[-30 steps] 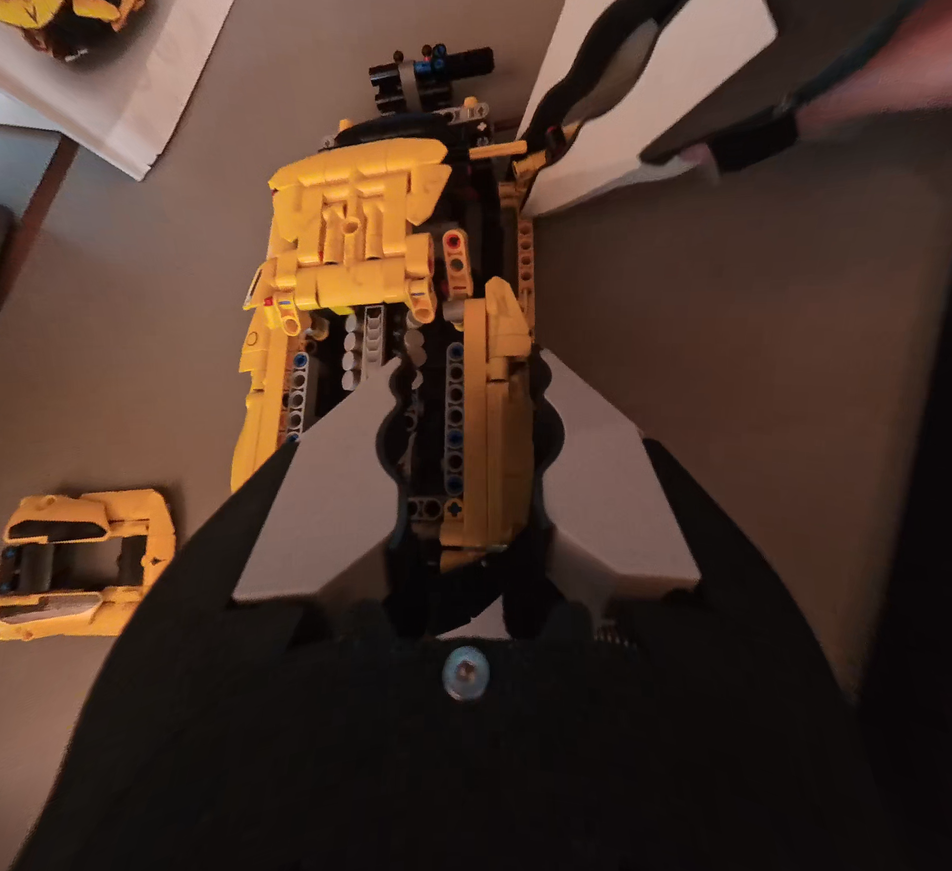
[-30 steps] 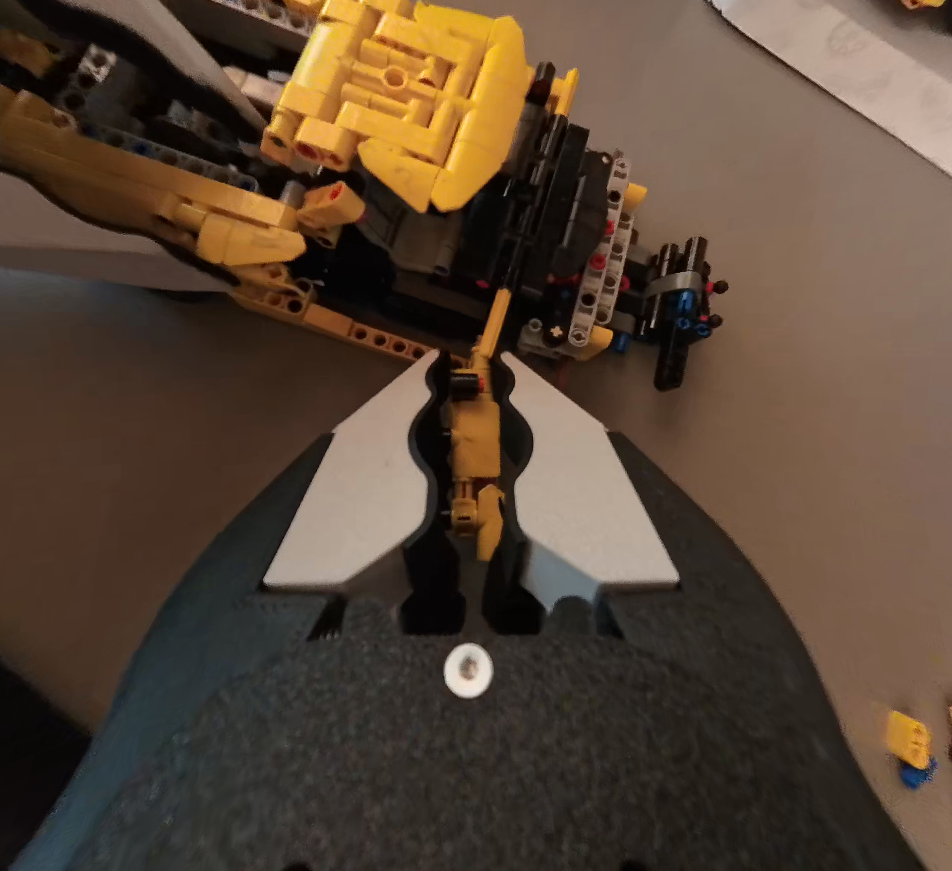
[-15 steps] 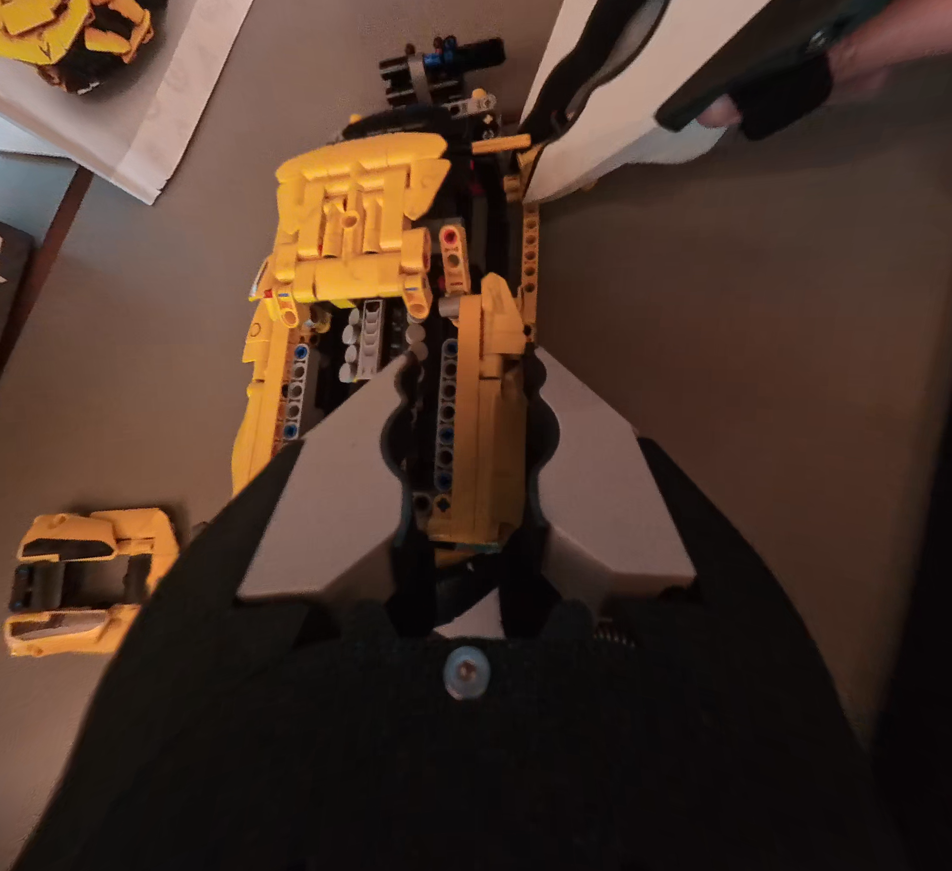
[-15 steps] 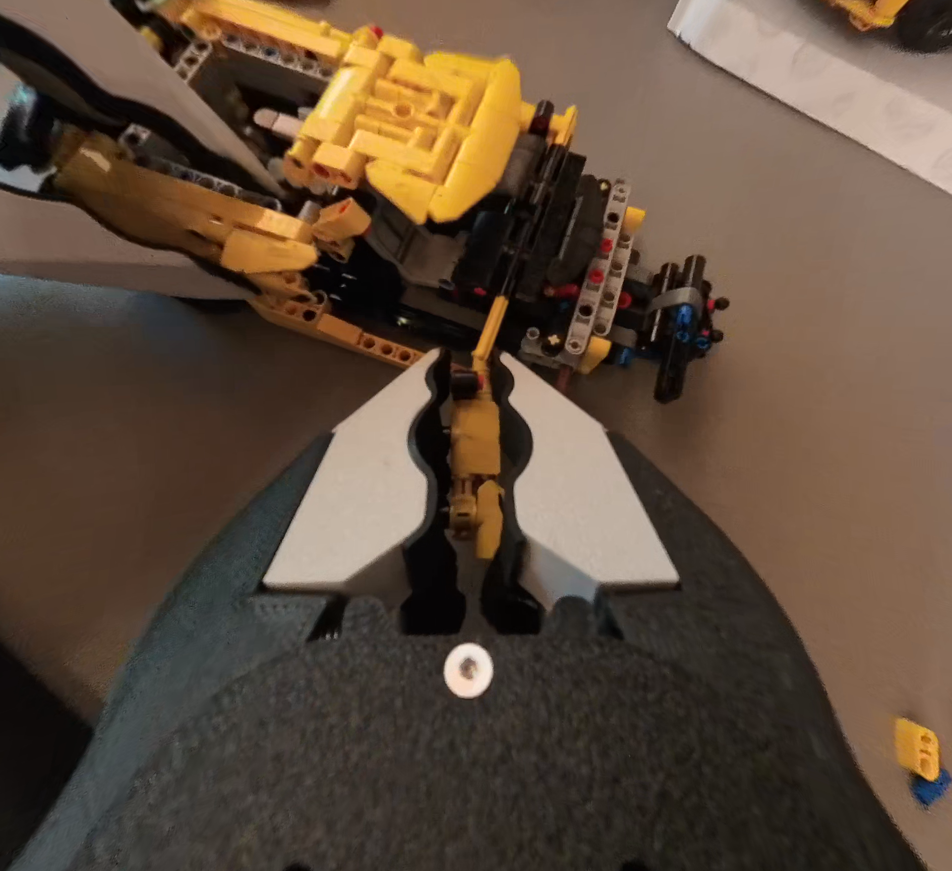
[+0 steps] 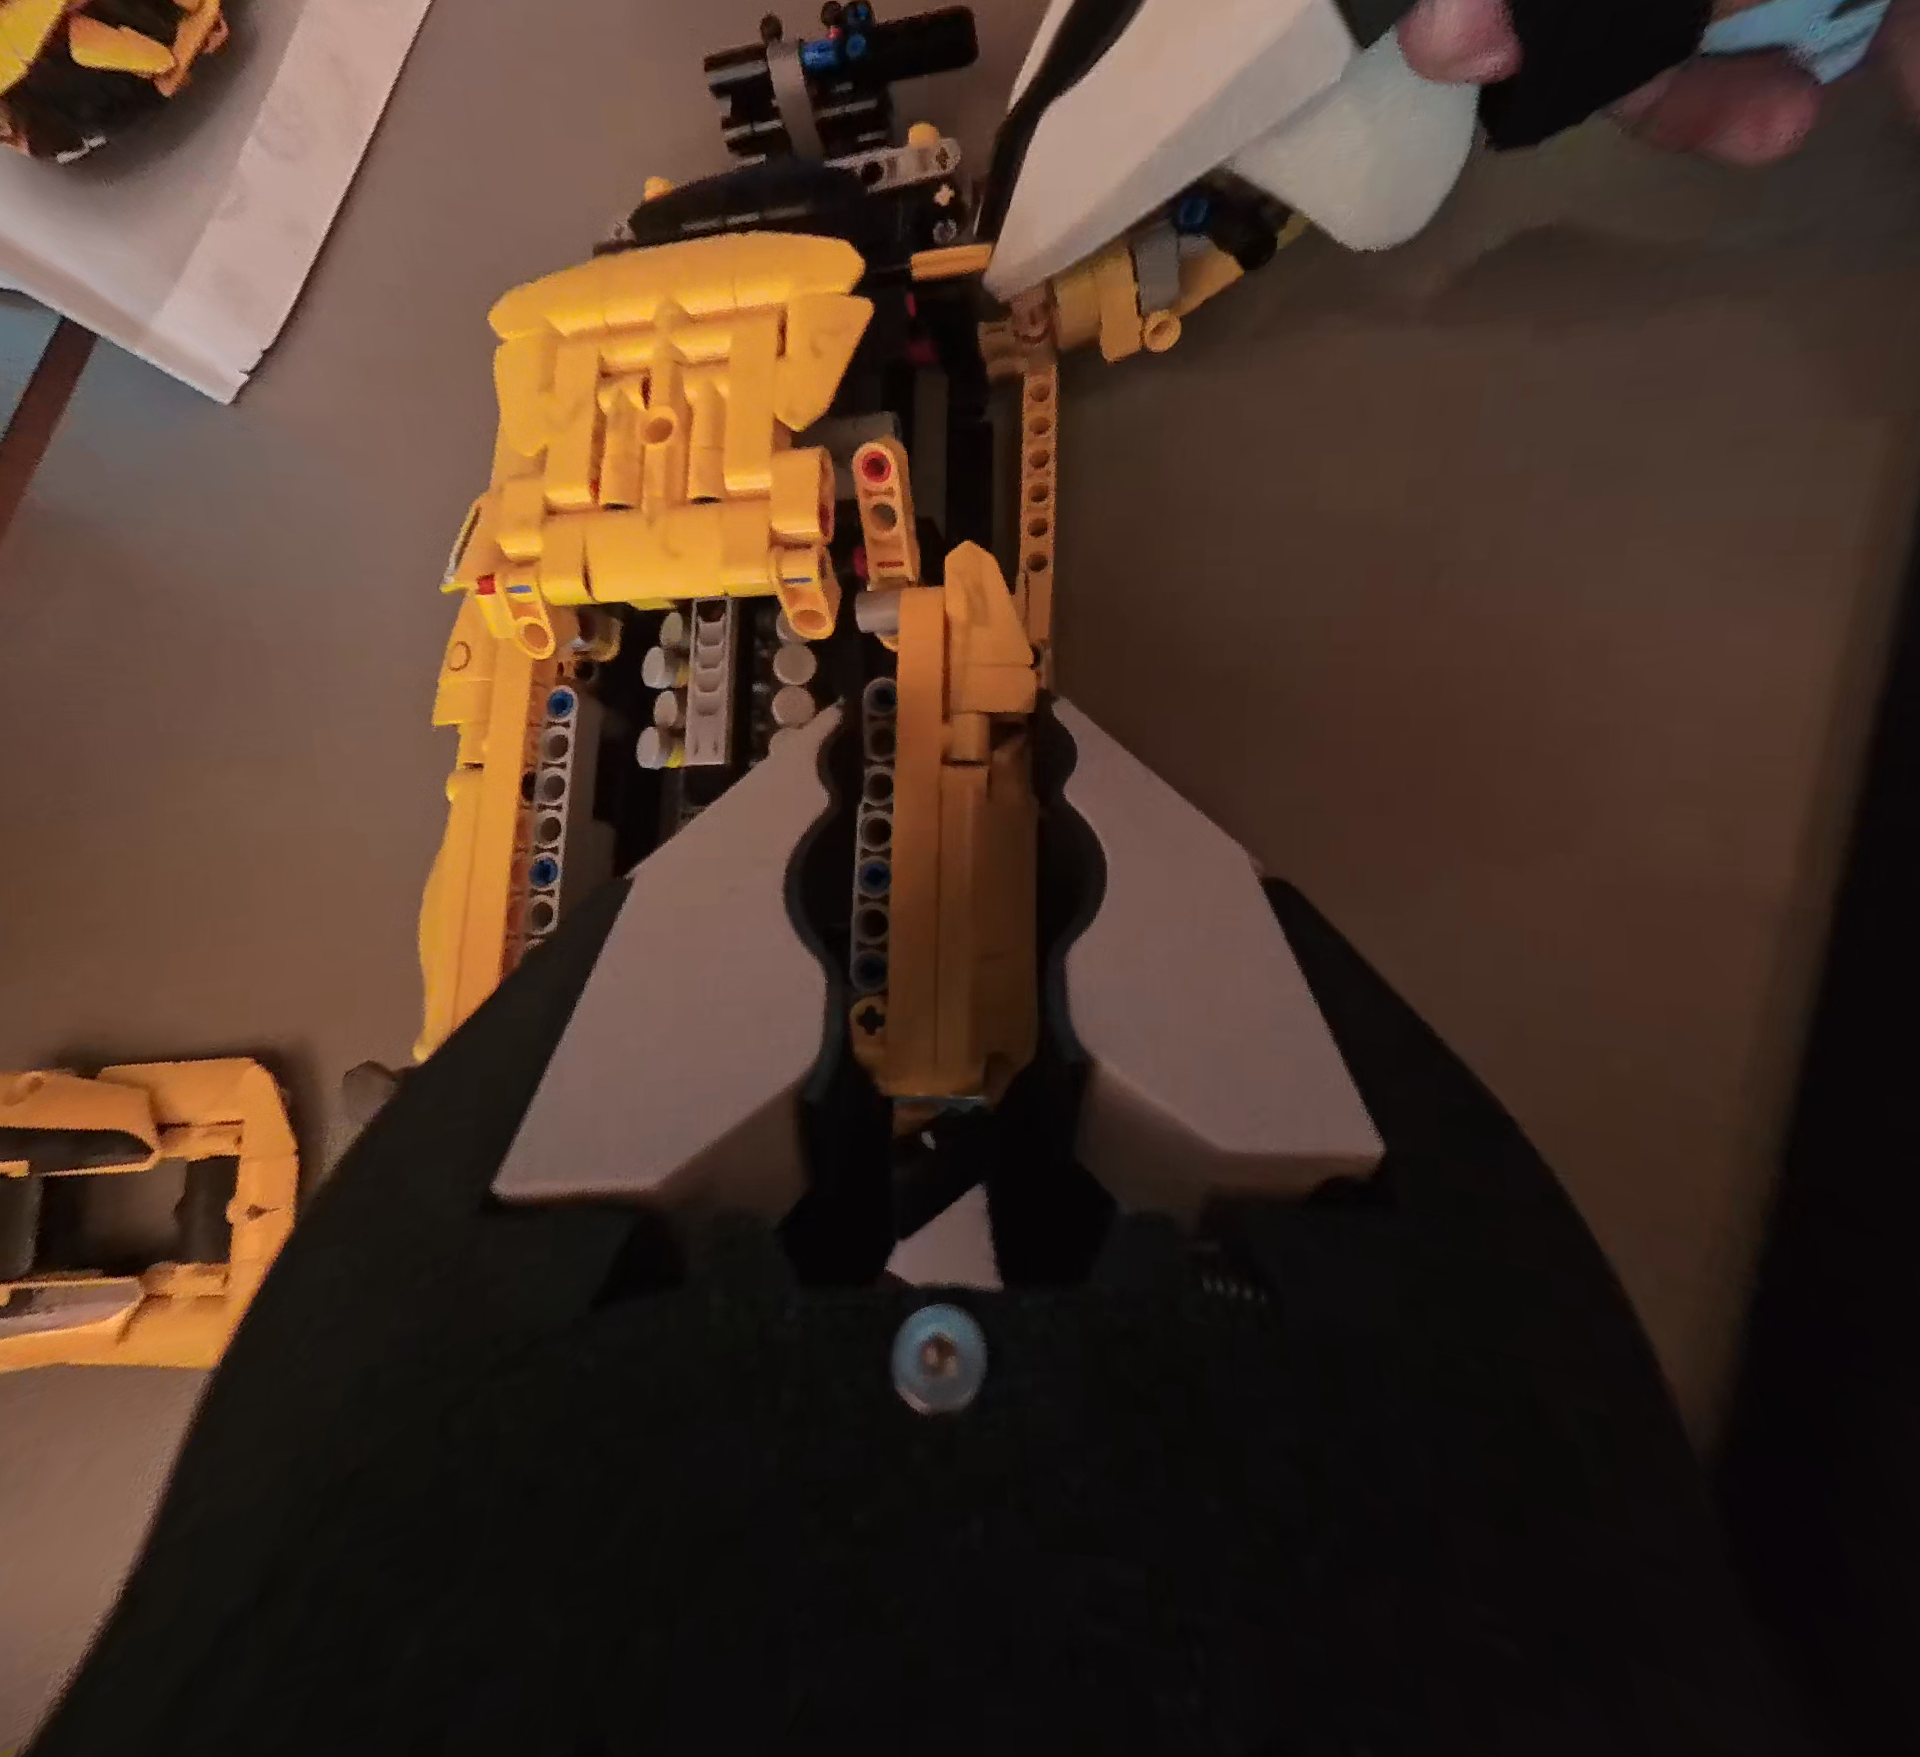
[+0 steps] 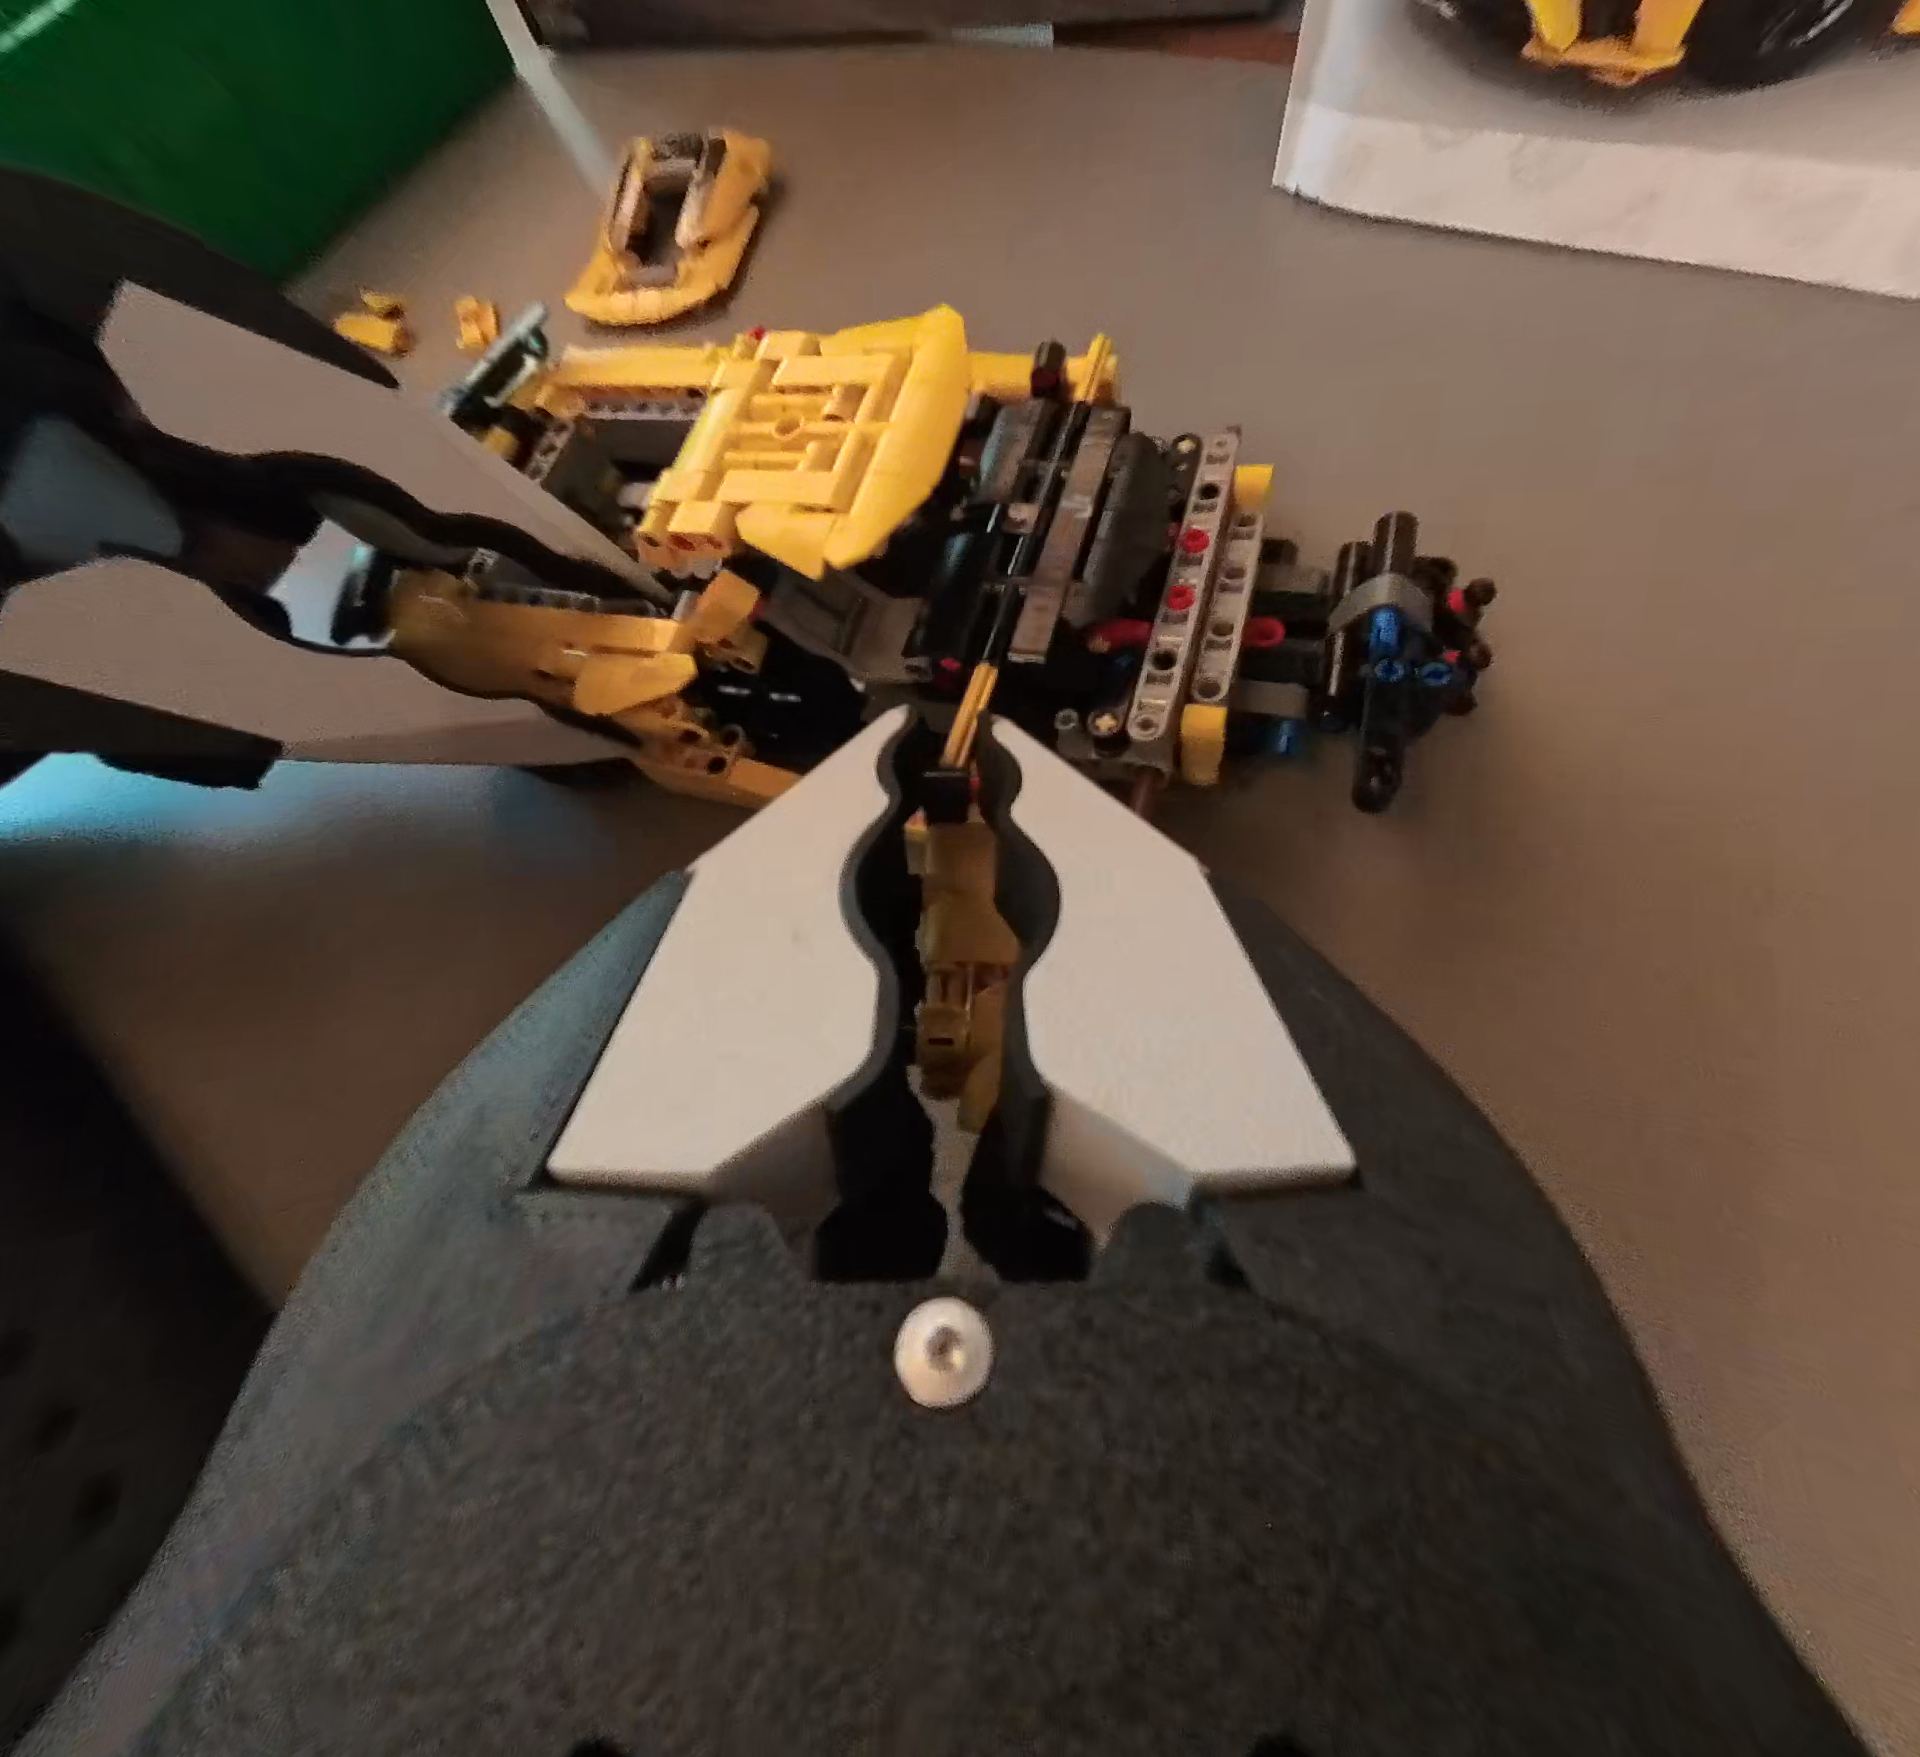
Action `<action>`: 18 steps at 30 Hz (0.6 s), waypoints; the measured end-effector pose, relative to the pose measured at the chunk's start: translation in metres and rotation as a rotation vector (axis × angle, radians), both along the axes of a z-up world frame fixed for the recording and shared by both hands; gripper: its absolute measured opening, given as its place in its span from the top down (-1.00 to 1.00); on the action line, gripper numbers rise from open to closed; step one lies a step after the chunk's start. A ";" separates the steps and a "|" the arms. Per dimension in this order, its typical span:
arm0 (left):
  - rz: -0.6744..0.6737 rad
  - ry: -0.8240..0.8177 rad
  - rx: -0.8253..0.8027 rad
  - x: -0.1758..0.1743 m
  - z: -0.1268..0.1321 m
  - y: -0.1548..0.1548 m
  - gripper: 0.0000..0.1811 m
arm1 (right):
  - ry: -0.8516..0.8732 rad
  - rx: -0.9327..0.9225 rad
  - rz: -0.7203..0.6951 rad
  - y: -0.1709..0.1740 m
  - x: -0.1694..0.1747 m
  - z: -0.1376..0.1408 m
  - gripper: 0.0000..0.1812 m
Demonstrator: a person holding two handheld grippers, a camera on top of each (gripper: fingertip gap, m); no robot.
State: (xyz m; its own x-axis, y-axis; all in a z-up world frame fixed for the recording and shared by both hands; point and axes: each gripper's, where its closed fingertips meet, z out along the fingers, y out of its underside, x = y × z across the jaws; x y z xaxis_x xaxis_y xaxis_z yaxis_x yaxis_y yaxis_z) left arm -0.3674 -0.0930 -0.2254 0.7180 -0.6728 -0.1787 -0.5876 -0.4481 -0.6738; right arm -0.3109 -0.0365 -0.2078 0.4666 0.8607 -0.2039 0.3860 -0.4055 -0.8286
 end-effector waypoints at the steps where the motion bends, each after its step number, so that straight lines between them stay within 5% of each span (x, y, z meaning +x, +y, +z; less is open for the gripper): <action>1: 0.000 0.007 -0.002 0.001 0.000 0.000 0.62 | -0.008 0.009 0.002 0.000 0.001 0.000 0.93; 10: -0.009 0.041 0.007 0.003 -0.003 0.003 0.63 | -0.105 0.086 0.044 -0.011 0.006 -0.009 0.86; 15: -0.005 0.038 0.013 0.003 -0.002 0.003 0.63 | -0.173 0.067 0.002 -0.009 0.032 -0.019 0.41; 18: -0.008 0.043 0.017 0.003 -0.002 0.003 0.63 | -0.221 0.064 0.004 -0.007 0.025 -0.033 0.44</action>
